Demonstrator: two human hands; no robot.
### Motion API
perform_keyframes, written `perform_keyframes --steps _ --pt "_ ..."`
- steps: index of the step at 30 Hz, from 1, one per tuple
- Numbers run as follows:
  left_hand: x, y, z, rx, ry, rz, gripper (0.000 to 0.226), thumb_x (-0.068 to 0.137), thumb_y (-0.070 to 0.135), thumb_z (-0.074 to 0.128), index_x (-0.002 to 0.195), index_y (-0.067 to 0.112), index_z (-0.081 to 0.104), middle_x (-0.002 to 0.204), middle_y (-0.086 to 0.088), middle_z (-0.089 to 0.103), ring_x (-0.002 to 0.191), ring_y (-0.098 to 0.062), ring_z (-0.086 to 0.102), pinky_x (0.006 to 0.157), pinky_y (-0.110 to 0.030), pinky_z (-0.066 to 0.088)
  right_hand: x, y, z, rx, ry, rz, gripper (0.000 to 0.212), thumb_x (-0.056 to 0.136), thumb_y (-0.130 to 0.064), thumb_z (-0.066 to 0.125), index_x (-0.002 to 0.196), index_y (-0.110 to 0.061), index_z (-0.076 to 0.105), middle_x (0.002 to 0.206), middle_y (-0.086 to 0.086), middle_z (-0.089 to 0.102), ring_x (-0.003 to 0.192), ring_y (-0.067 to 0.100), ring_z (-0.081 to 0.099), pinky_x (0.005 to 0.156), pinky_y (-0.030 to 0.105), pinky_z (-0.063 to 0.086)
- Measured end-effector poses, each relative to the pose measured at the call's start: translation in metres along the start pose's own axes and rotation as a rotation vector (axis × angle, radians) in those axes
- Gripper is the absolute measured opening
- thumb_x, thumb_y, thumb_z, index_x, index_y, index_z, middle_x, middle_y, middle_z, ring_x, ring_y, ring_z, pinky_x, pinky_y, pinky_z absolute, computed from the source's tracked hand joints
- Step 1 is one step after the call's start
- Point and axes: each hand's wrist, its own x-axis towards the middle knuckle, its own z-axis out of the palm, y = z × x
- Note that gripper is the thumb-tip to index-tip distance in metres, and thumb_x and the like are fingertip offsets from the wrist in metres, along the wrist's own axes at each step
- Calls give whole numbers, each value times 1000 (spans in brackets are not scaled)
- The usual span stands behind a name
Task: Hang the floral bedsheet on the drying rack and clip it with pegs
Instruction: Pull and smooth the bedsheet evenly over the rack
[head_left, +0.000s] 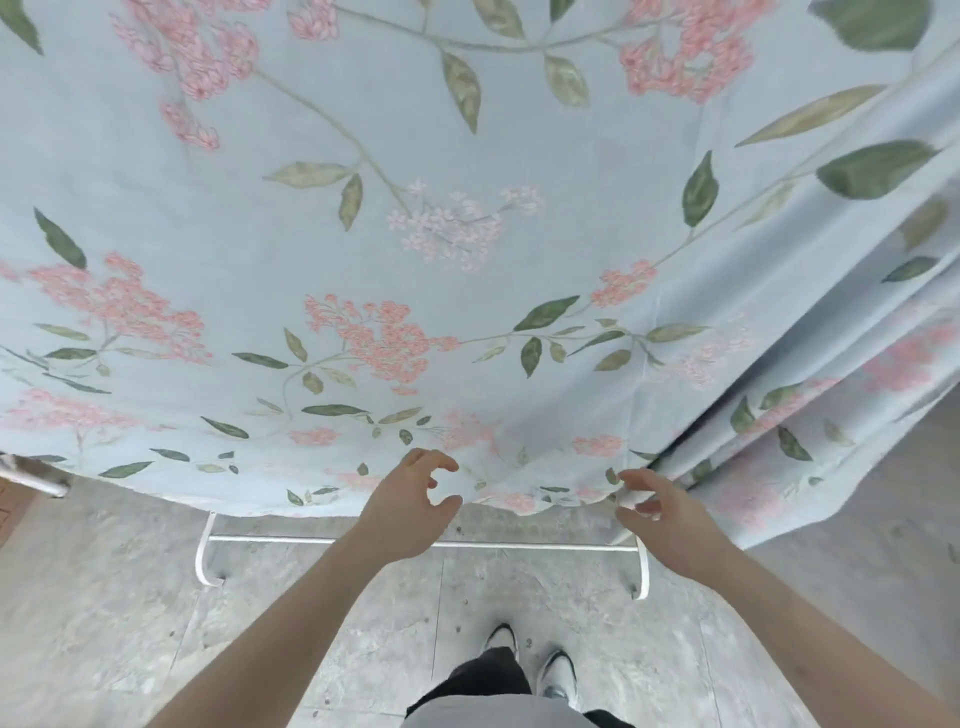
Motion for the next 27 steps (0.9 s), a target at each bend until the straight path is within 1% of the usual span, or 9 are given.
perform_keyframes --steps 3,5,7,10,12,16,19,24,27 --pt "12 25 22 -5 -52 31 30 94 34 68 122 36 59 124 21 48 109 -1 57 84 -28 55 3 14 -20 31 47 37 41 95 -31 71 131 -40 55 123 -17 60 106 4 61 74 21 48" --pt "26 39 33 3 -101 66 29 94 34 67 121 37 58 125 22 48 110 -1 57 86 -30 55 6 23 -29 46 89 56 40 95 -30 71 132 -36 57 121 -17 59 105 5 62 71 18 46" --pt "39 51 42 19 -138 91 28 94 35 66 121 38 58 126 23 47 110 -1 57 86 -30 55 7 31 -35 61 112 58 41 94 -30 71 131 -37 58 122 -18 60 105 4 62 70 20 47" --pt "48 73 65 2 -168 113 27 94 35 66 119 39 58 124 24 47 110 0 56 83 -27 54 4 46 -51 62 108 64 39 94 -32 71 127 -44 55 126 -20 59 107 0 61 74 22 50" --pt "48 88 78 -21 -177 125 26 94 35 67 118 40 58 124 26 48 110 3 55 82 -25 53 1 53 -64 57 109 55 39 94 -32 70 130 -41 56 126 -20 59 108 0 61 77 22 50" --pt "57 119 101 -28 -190 125 25 93 36 67 117 40 59 124 25 49 109 2 56 85 -30 55 -2 64 -93 46 75 -17 41 95 -33 69 133 -41 56 125 -22 61 105 -1 64 84 23 54" --pt "58 144 121 -38 -139 102 27 93 34 69 118 38 60 122 24 51 107 2 57 86 -32 56 -4 77 -121 7 17 -94 36 96 -32 69 128 -44 56 121 -25 62 100 -2 66 87 26 57" --pt "51 187 161 -136 26 -1 28 92 33 72 119 35 63 122 22 57 105 2 60 87 -30 56 3 101 -178 15 -57 -251 34 96 -26 69 126 -41 62 117 -23 65 93 0 66 79 18 55" --pt "32 219 190 -208 124 -85 30 92 33 71 121 35 64 123 22 57 105 3 61 89 -31 56 2 114 -217 6 -136 -325 33 97 -26 69 122 -46 63 112 -24 67 92 -1 64 76 16 53"
